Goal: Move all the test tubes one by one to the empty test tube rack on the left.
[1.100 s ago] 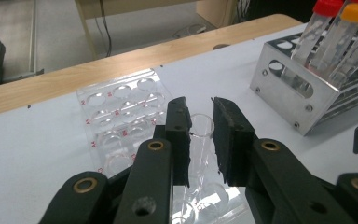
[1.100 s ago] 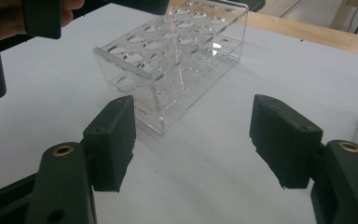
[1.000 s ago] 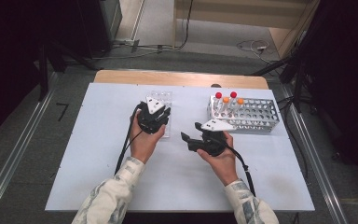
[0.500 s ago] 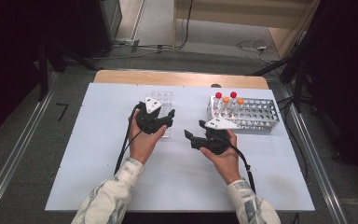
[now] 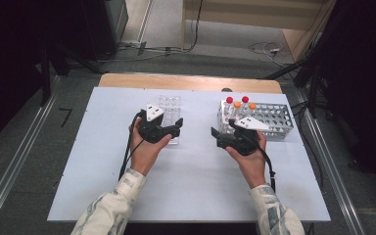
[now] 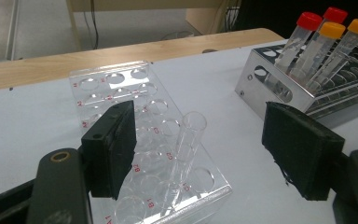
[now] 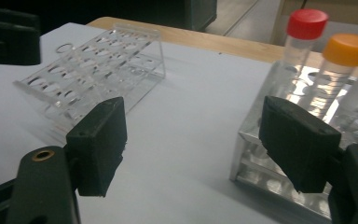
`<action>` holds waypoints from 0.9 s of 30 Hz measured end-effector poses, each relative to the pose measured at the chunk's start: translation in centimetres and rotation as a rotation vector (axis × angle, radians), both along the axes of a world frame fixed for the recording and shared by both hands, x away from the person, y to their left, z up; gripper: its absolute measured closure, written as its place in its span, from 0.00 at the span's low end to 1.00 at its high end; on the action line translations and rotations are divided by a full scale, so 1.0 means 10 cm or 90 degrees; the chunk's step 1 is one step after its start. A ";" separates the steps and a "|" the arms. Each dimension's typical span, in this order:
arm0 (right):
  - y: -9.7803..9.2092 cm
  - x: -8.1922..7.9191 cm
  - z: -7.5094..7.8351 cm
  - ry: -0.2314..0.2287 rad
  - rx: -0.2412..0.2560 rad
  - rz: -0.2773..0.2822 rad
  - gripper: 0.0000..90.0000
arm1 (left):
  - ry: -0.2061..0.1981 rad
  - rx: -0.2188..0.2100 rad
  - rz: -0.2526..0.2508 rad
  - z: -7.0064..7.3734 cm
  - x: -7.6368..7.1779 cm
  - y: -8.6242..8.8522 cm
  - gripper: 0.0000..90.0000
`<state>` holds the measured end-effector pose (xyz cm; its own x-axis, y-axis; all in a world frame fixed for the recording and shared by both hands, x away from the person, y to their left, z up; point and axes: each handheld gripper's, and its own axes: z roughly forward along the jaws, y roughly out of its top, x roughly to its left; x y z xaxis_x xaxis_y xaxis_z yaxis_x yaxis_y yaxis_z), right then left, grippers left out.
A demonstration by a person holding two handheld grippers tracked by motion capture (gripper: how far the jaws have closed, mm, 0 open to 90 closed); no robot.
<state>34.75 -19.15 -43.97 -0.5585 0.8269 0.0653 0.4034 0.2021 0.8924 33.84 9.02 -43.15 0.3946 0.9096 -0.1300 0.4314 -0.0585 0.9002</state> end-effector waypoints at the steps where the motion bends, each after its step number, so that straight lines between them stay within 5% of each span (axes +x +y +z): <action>1: -0.03 0.02 0.00 -0.002 -0.002 -0.007 0.24 | 0.000 0.001 0.000 0.00 0.00 0.00 0.30; 10: -0.17 0.20 -0.07 -0.002 -0.022 -0.072 0.34 | 0.000 0.001 -0.003 0.00 -0.02 0.00 0.30; 27: -0.18 0.33 -0.17 -0.007 -0.016 -0.086 0.62 | 0.001 -0.002 0.002 -0.02 -0.02 0.01 0.30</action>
<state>38.06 -20.97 -45.64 -0.4431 0.8957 0.0384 0.4190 0.1690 0.8921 33.65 9.10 -43.34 0.3916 0.9104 -0.1331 0.4335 -0.0550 0.8995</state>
